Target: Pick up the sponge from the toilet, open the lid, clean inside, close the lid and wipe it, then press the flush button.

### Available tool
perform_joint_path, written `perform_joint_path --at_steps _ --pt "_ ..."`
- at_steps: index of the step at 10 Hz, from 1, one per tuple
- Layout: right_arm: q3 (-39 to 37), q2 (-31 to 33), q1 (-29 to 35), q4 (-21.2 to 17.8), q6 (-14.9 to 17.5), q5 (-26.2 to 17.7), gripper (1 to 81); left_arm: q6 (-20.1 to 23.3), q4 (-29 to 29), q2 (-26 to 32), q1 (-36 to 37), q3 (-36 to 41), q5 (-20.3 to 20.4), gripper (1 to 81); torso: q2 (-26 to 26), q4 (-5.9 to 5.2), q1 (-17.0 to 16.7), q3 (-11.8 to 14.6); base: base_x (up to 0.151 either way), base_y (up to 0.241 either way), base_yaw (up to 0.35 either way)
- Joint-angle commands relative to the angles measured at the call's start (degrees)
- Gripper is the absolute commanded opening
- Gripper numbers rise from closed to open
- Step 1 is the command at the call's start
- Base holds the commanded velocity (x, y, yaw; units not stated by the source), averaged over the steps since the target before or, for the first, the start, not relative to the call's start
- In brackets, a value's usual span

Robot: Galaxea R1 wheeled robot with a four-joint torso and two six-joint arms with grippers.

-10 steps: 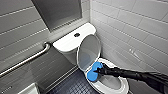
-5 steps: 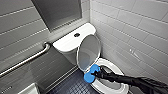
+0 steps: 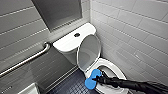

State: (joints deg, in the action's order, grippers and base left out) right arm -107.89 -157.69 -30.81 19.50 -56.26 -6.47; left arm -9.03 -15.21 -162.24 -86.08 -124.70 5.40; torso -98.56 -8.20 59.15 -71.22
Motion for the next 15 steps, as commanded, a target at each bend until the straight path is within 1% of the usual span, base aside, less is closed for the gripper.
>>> perform_joint_path --at_steps 1,2,3,4,6,8,10,13,14,15 --pt "7.3 6.2 -1.0 1.6 -0.4 -3.9 1.0 0.2 -0.4 0.5 -1.9 0.8 -4.3 81.1 0.0 0.0 0.0 0.0 0.0 0.0 0.0" --pt "8.0 7.9 -2.0 1.6 -0.4 -3.5 1.0 0.2 -0.4 0.5 -1.9 0.8 -4.3 81.1 0.0 0.0 0.0 0.0 0.0 0.0 0.0" --pt "10.3 10.6 -2.4 1.6 -0.4 -3.5 1.0 0.2 -0.4 0.5 -1.9 0.8 -4.3 81.1 0.0 0.0 0.0 0.0 0.0 0.0 0.0" --pt "13.5 14.2 -2.6 1.6 -0.4 -3.4 1.0 0.2 -0.4 0.6 -1.9 0.8 -4.3 81.1 0.0 0.0 0.0 0.0 0.0 0.0 0.0" --pt "16.9 20.3 -3.6 1.1 -0.5 -2.7 1.0 0.2 -0.4 0.6 -1.9 0.8 -4.3 81.1 0.0 0.0 0.0 0.0 0.0 0.0 0.0" --pt "18.7 25.2 -5.9 1.0 -0.6 -0.6 1.0 0.2 -0.4 0.7 -1.9 0.8 -4.3 81.1 0.0 0.0 0.0 0.0 0.0 0.0 0.0" --pt "19.4 29.8 -9.6 1.0 -0.6 3.0 1.0 0.2 -0.4 0.7 -1.9 0.8 -4.3 81.1 0.0 0.0 0.0 0.0 0.0 0.0 0.0" --pt "19.7 34.4 -14.0 0.9 -0.6 6.3 1.0 0.2 -0.4 0.9 -1.9 0.9 -4.3 81.1 0.0 -0.02 0.0 0.0 0.0 0.0 0.0" --pt "19.5 35.6 -15.2 0.8 -0.6 6.7 1.0 0.2 -0.4 0.9 -1.9 0.9 -4.3 81.1 0.0 -0.02 0.0 0.0 0.0 0.0 0.0" --pt "19.6 37.4 -16.6 0.1 -0.6 8.7 1.0 0.2 -0.4 0.9 -1.9 0.9 -4.3 81.1 0.0 -0.02 0.0 0.0 0.0 0.0 0.0"
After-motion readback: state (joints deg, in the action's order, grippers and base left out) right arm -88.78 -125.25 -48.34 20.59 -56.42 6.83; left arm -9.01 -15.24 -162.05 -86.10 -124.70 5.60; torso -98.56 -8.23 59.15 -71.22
